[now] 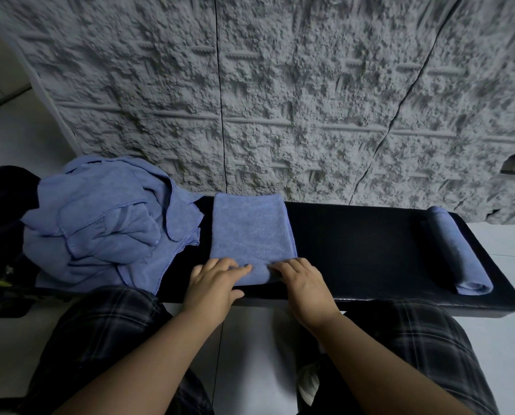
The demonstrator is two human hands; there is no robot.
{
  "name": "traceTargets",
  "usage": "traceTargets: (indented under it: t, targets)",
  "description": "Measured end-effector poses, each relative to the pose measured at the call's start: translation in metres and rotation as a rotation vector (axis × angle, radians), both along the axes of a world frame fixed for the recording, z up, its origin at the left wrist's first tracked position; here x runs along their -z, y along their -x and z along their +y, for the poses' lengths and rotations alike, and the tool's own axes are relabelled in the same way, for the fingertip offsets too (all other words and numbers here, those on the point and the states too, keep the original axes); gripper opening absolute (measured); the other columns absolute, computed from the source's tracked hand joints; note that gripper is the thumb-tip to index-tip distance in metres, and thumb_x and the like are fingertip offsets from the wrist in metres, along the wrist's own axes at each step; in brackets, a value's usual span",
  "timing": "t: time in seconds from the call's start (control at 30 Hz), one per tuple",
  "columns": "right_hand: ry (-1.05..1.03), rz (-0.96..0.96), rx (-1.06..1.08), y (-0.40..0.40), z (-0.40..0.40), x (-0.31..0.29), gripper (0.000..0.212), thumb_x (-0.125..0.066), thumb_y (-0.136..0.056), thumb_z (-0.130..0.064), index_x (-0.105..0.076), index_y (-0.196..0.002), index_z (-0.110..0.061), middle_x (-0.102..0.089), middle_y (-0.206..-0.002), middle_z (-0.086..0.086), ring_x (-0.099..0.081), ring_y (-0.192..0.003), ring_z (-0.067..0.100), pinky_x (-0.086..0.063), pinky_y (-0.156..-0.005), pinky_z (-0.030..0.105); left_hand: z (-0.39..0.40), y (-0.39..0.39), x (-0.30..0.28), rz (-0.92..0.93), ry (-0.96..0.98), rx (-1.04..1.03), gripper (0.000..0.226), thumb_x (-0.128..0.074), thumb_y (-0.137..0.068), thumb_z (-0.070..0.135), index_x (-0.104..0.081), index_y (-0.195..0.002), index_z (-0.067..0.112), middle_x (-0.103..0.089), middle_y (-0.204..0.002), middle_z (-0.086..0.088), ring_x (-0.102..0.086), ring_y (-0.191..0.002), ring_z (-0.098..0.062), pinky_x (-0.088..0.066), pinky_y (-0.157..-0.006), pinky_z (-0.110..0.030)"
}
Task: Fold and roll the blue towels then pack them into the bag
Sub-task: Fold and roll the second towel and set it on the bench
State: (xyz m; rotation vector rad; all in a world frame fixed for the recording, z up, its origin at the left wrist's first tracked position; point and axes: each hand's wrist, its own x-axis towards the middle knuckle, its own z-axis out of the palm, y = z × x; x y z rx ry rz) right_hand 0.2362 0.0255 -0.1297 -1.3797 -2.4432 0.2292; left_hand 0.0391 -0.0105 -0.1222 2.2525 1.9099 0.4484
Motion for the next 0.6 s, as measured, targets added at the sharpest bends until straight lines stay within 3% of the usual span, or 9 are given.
traceTargets:
  t: [0.17,0.3,0.37,0.43,0.53,0.6]
  targets:
    - [-0.007,-0.022,0.002,-0.003,-0.005,-0.002,0.041,-0.074,-0.071,-0.016,-0.064,-0.111,-0.021,-0.066,-0.101,-0.006,-0.062,-0.092,0.018,-0.046,-0.074,0.028,0.001,-0.002,-0.002,0.028,-0.032,0.001,0.065,-0.094,-0.039,0.02,-0.071,-0.098,0.034,-0.06,-0.079,0.013,-0.061,-0.072,-0.013,-0.041,-0.063,-0.026]
    - [-0.032,-0.029,0.035,0.0,-0.006,-0.006,0.038,-0.081,-0.067,-0.016,-0.067,-0.102,-0.023,-0.063,-0.098,-0.008,-0.061,-0.082,0.015,-0.039,-0.065,0.022,0.003,-0.002,-0.002,0.039,-0.073,0.007,0.053,-0.088,-0.053,0.013,-0.071,-0.099,0.029,-0.061,-0.079,0.01,-0.061,-0.073,-0.017,-0.052,-0.068,-0.032]
    - [-0.008,-0.058,0.041,0.0,-0.005,-0.009,0.037,-0.078,-0.07,-0.013,-0.067,-0.104,-0.025,-0.062,-0.101,-0.009,-0.06,-0.084,0.015,-0.033,-0.067,0.022,0.001,-0.002,-0.009,0.038,0.001,0.027,0.042,-0.075,-0.075,0.017,-0.065,-0.113,0.029,-0.062,-0.095,0.007,-0.058,-0.091,-0.02,-0.048,-0.086,-0.037]
    - [0.041,-0.114,0.023,-0.002,-0.004,-0.012,0.035,-0.065,-0.083,-0.013,-0.062,-0.114,-0.026,-0.059,-0.11,-0.009,-0.055,-0.097,0.016,-0.03,-0.075,0.026,0.001,0.001,-0.011,0.051,0.093,0.059,0.036,-0.05,-0.093,0.027,-0.051,-0.129,0.034,-0.054,-0.115,0.01,-0.046,-0.112,-0.016,-0.03,-0.099,-0.031]
    - [0.159,-0.135,-0.009,-0.006,-0.003,-0.016,0.031,-0.044,-0.096,-0.016,-0.052,-0.124,-0.028,-0.054,-0.12,-0.01,-0.044,-0.108,0.015,-0.027,-0.086,0.03,-0.001,0.002,-0.013,0.026,0.2,0.05,0.036,-0.032,-0.097,0.035,-0.045,-0.13,0.035,-0.049,-0.121,0.013,-0.038,-0.117,-0.01,-0.022,-0.094,-0.027]
    - [0.229,-0.093,-0.014,-0.006,-0.003,-0.02,0.028,-0.038,-0.099,-0.019,-0.05,-0.123,-0.027,-0.055,-0.119,-0.009,-0.042,-0.106,0.014,-0.026,-0.087,0.031,-0.001,0.0,-0.014,0.031,0.246,0.022,0.051,-0.015,-0.088,0.042,-0.049,-0.125,0.031,-0.049,-0.118,0.012,-0.036,-0.116,-0.01,-0.022,-0.09,-0.027]
